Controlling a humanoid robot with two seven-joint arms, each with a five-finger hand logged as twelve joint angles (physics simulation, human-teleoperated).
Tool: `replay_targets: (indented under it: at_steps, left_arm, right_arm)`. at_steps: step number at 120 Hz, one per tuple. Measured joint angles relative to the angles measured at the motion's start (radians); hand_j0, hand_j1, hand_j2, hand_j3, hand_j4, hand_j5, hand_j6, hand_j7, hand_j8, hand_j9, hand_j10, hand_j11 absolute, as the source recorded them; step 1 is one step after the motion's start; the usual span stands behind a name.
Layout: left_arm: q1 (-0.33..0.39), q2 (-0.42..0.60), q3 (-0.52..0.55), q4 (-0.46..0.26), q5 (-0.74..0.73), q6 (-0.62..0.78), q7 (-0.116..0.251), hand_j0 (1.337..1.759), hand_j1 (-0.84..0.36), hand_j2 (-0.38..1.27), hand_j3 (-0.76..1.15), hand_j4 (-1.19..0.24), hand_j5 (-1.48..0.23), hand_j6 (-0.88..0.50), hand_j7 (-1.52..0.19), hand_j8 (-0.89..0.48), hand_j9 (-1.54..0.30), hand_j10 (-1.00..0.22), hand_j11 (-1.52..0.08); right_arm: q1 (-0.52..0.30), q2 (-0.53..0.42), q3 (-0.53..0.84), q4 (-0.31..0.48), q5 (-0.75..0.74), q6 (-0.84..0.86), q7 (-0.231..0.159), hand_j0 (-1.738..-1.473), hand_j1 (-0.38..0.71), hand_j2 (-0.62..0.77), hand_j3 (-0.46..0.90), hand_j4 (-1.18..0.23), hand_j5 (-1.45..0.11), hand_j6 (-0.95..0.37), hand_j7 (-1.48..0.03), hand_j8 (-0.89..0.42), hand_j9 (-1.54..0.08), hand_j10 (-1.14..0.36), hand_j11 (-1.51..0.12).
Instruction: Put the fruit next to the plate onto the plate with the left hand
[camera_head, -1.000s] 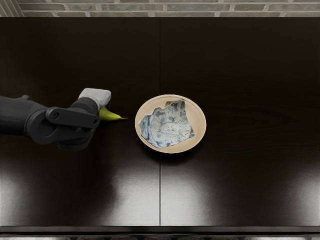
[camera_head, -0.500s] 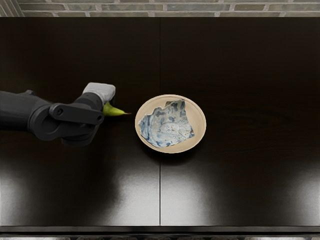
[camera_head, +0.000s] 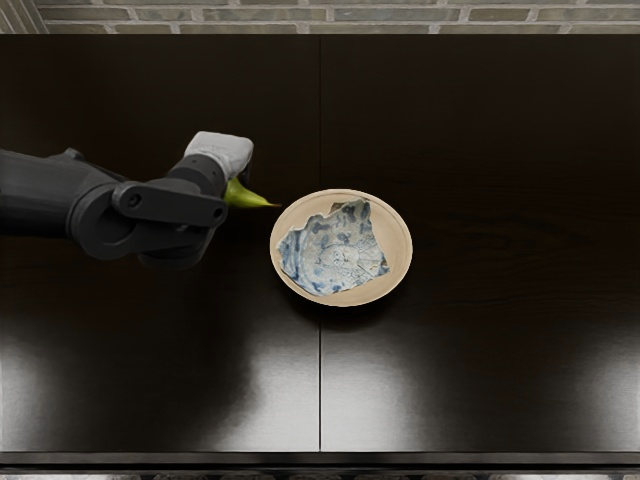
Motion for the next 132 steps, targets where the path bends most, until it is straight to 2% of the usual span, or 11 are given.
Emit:
replay_targets:
  at_steps: [18, 26, 58, 65, 70, 83, 96, 132]
  left_arm:
    - [-0.03, -0.002, -0.001, 0.001, -0.017, -0.001, 0.0, 1.656, -0.21, 0.45, 0.0, -0.63, -0.93, -0.46, -0.92, -0.41, -0.9, -0.55, -0.89]
    - [-0.041, -0.012, -0.001, 0.001, -0.02, -0.001, 0.0, 1.656, -0.22, 0.52, 0.0, -0.64, -0.93, -0.46, -0.92, -0.42, -0.9, -0.56, -0.89]
    - [-0.11, -0.053, -0.005, 0.003, -0.037, -0.004, 0.0, 1.656, -0.22, 0.53, 0.0, -0.64, -0.93, -0.47, -0.91, -0.42, -0.9, -0.56, -0.89]
    - [-0.123, -0.063, -0.009, 0.004, -0.048, -0.004, 0.0, 1.656, -0.24, 0.61, 0.0, -0.64, -0.94, -0.47, -0.91, -0.42, -0.9, -0.57, -0.89]
    - [-0.137, -0.073, -0.014, 0.004, -0.056, -0.004, 0.0, 1.656, -0.22, 0.5, 0.0, -0.64, -0.94, -0.47, -0.91, -0.43, -0.89, -0.56, -0.9]
    - [-0.157, -0.105, -0.033, 0.007, -0.076, -0.005, 0.0, 1.656, -0.23, 0.57, 0.0, -0.65, -0.94, -0.48, -0.91, -0.43, -0.89, -0.56, -0.9]
    - [-0.162, -0.118, -0.048, 0.009, -0.09, -0.004, 0.0, 1.655, -0.2, 0.43, 0.0, -0.64, -0.94, -0.46, -0.91, -0.42, -0.9, -0.54, -0.9]
    - [-0.175, -0.118, -0.079, 0.015, -0.12, -0.002, 0.0, 1.654, -0.17, 0.3, 0.0, -0.62, -0.94, -0.45, -0.91, -0.4, -0.9, -0.53, -0.91]
  right_arm:
    - [0.0, 0.0, 0.0, 0.0, 0.0, 0.0, 0.0, -1.658, -0.31, -0.01, 0.0, -0.03, -0.04, -0.03, -0.04, -0.03, -0.04, -0.03, -0.04]
    - [0.0, 0.0, 0.0, 0.0, 0.0, 0.0, 0.0, -1.658, -0.31, -0.01, 0.0, -0.03, -0.04, -0.03, -0.04, -0.03, -0.04, -0.03, -0.04]
    - [0.0, 0.0, 0.0, 0.0, 0.0, 0.0, 0.0, -1.658, -0.31, -0.01, 0.0, -0.03, -0.04, -0.03, -0.04, -0.03, -0.04, -0.03, -0.04]
    - [0.0, 0.0, 0.0, 0.0, 0.0, 0.0, 0.0, -1.658, -0.31, -0.01, 0.0, -0.03, -0.04, -0.03, -0.04, -0.03, -0.04, -0.03, -0.04]
    - [0.0, 0.0, 0.0, 0.0, 0.0, 0.0, 0.0, -1.658, -0.31, -0.01, 0.0, -0.03, -0.04, -0.03, -0.04, -0.03, -0.04, -0.03, -0.04]
    - [0.0, 0.0, 0.0, 0.0, 0.0, 0.0, 0.0, -1.658, -0.31, -0.01, 0.0, -0.03, -0.04, -0.03, -0.04, -0.03, -0.04, -0.03, -0.04]
    - [0.0, 0.0, 0.0, 0.0, 0.0, 0.0, 0.0, -1.658, -0.31, -0.01, 0.0, -0.03, -0.04, -0.03, -0.04, -0.03, -0.04, -0.03, -0.04]
    - [0.0, 0.0, 0.0, 0.0, 0.0, 0.0, 0.0, -1.658, -0.31, -0.01, 0.0, -0.03, -0.04, -0.03, -0.04, -0.03, -0.04, -0.03, -0.04]
